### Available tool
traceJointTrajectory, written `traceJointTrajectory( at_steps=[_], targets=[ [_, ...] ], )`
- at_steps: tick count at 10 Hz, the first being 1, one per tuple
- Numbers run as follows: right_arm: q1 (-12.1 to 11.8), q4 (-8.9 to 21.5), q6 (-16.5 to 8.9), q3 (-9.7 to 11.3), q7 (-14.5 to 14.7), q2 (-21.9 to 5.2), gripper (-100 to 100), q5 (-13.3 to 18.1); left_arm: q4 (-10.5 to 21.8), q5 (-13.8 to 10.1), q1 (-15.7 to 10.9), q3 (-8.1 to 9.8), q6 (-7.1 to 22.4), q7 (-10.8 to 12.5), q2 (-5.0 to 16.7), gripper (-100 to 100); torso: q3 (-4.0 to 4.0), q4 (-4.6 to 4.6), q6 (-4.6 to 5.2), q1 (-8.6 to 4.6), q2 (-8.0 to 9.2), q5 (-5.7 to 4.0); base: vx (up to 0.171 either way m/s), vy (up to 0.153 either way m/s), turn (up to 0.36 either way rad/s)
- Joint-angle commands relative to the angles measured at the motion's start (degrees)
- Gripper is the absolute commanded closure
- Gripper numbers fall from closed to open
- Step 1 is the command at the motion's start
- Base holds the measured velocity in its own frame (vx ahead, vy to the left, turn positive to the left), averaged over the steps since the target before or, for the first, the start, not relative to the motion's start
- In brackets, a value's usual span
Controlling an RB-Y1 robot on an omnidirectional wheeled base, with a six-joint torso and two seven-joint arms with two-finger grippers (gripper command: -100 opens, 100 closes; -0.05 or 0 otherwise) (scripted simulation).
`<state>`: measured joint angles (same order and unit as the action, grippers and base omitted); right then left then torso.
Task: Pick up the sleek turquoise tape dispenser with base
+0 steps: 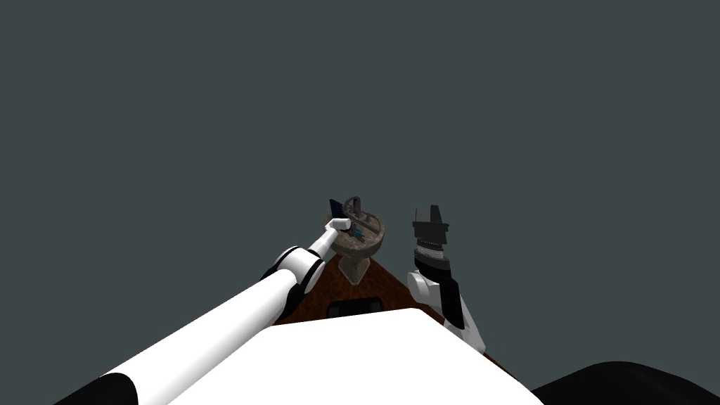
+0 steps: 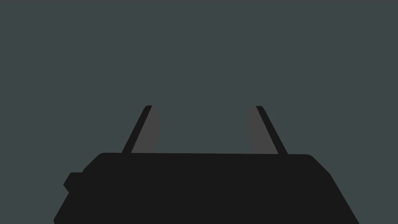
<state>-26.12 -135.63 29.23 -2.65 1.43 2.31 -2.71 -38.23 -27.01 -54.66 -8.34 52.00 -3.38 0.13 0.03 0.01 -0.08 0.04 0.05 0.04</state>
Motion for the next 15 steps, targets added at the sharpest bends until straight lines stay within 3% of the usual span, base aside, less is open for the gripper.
traceJointTrajectory(
  at_steps=[1,2,5,6,11,14,15],
  targets=[
    [0.0,0.0,0.0,0.0,0.0,0.0,0,0.0,-1.35,-1.12,1.0,0.18,0.75,-0.19,1.88,100,0.0,0.0,0.0,0.0,0.0,0.0,-0.042,-0.028,-0.189],
    [0.01,0.0,0.0,0.01,0.0,0.0,0,0.0,-1.35,-1.12,1.0,0.18,0.75,-0.19,1.88,100,0.06,0.03,0.04,-0.09,0.12,-0.01,-0.048,-0.028,-0.09],
    [0.01,0.0,0.0,0.01,0.0,0.01,0,0.0,-3.14,-5.33,2.91,0.97,2.02,-1.46,7.73,100,0.09,-0.1,0.13,-0.29,0.3,-0.03,-0.066,-0.061,-0.198],
    [0.01,0.0,0.0,0.01,0.0,0.01,0,0.0,-3.14,-5.33,2.91,0.97,2.02,-1.46,8.51,100,0.06,-0.17,0.15,-0.39,0.32,-0.04,-0.051,-0.055,-0.099],
    [0.01,0.0,0.0,0.0,0.0,0.0,0,0.0,-5.53,-10.94,5.45,2.01,3.71,-3.15,16.57,100,0.02,-0.17,0.13,-0.25,0.23,-0.02,-0.051,-0.045,-0.172],
    [-0.01,0.0,0.0,0.0,0.0,0.0,0,0.0,-5.53,-10.94,5.45,2.01,3.71,-3.15,17.35,100,0.01,-0.15,0.1,-0.16,0.17,-0.01,-0.017,-0.021,-0.028],
    [-0.01,0.0,0.0,-0.01,0.0,0.0,0,0.0,-6.13,-12.34,6.09,2.28,4.14,-3.57,19.56,100,-0.01,-0.15,0.12,-0.11,0.13,0.01,-0.025,-0.026,-0.179]
  ],
)
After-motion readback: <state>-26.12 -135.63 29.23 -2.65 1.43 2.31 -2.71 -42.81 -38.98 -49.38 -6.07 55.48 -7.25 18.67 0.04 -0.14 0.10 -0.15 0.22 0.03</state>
